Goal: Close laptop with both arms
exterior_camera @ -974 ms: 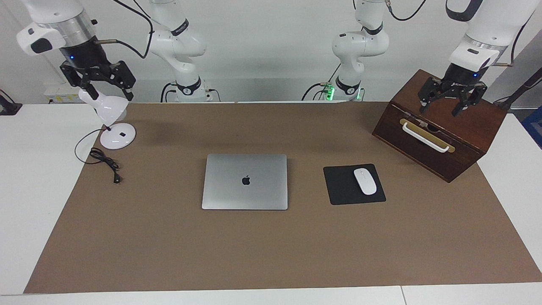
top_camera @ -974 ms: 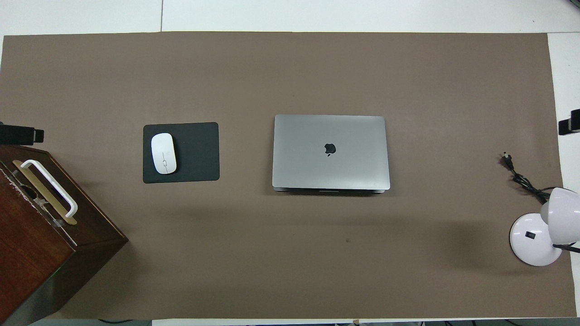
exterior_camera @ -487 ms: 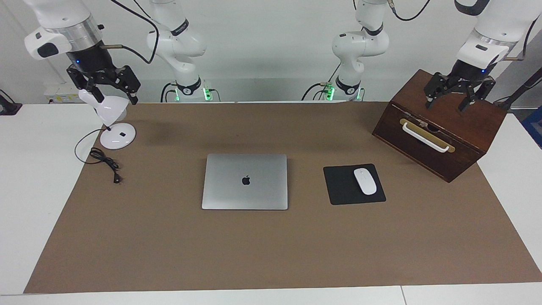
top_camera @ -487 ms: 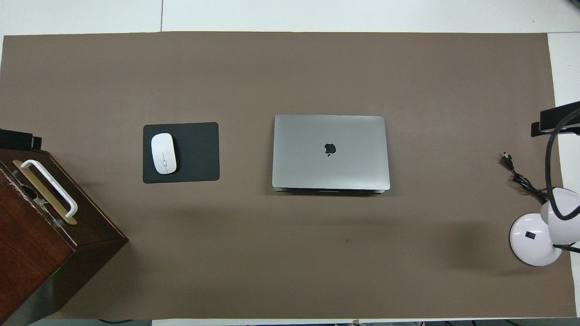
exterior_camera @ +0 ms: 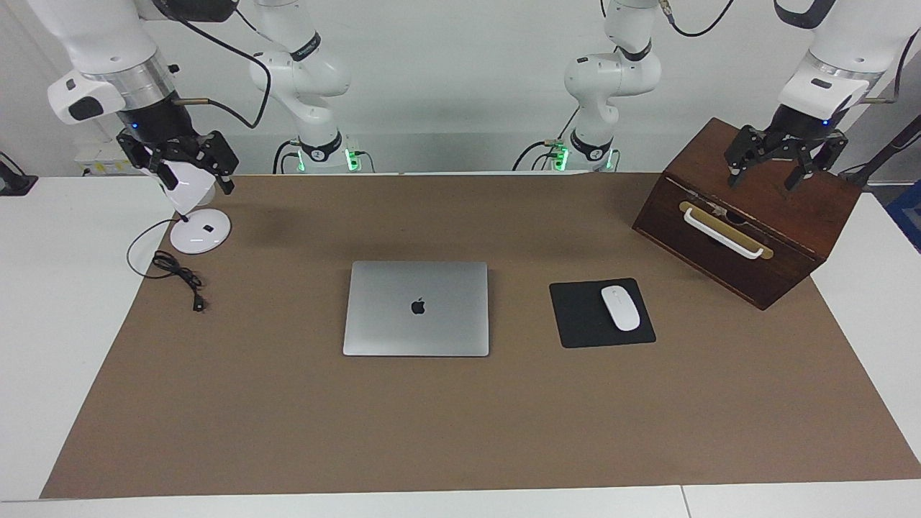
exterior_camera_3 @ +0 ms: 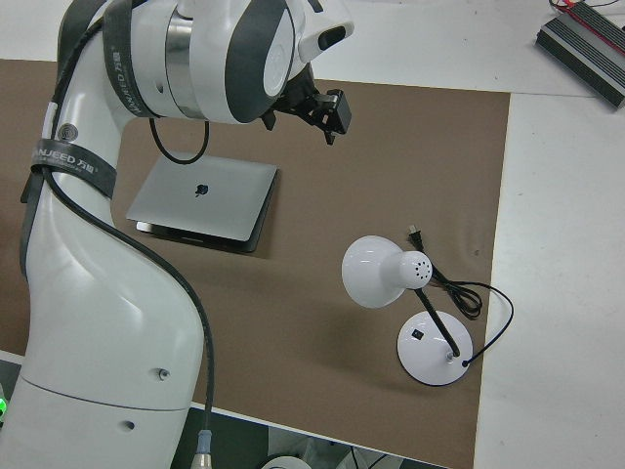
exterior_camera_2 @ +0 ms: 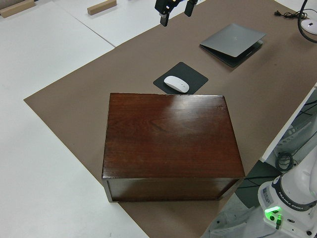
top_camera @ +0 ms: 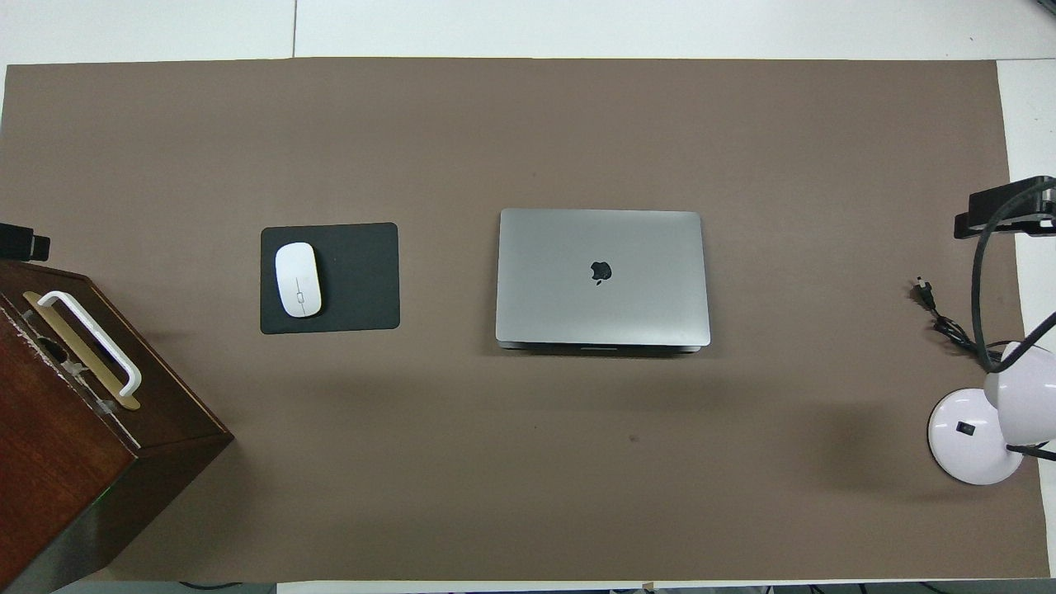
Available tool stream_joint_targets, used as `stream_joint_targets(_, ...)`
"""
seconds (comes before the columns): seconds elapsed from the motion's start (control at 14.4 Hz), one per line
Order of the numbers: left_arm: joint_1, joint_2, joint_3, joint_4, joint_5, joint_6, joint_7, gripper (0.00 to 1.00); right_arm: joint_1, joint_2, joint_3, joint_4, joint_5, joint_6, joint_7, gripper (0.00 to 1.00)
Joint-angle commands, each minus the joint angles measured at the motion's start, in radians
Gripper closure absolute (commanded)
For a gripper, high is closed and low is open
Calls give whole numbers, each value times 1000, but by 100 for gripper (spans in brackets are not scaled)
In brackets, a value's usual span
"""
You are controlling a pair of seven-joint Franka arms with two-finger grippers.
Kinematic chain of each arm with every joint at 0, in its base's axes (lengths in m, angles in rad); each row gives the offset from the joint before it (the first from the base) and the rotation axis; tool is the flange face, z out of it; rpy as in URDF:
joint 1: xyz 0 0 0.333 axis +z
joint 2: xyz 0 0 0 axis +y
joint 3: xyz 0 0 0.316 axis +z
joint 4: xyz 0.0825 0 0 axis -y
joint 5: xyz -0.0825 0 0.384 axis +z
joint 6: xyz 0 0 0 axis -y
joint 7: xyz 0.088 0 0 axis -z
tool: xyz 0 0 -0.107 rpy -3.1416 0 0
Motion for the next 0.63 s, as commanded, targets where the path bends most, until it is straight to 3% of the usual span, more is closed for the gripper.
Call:
stream_joint_targets(0.0,10,13,-11,27,26,-15,-9,0,-14,-21,12,-51,-24,55,-6,0)
stream_joint_targets(0.56,10,12,-11,24,26,-12,-11,0,-14,-21,15,-54,-74,54,-4,0)
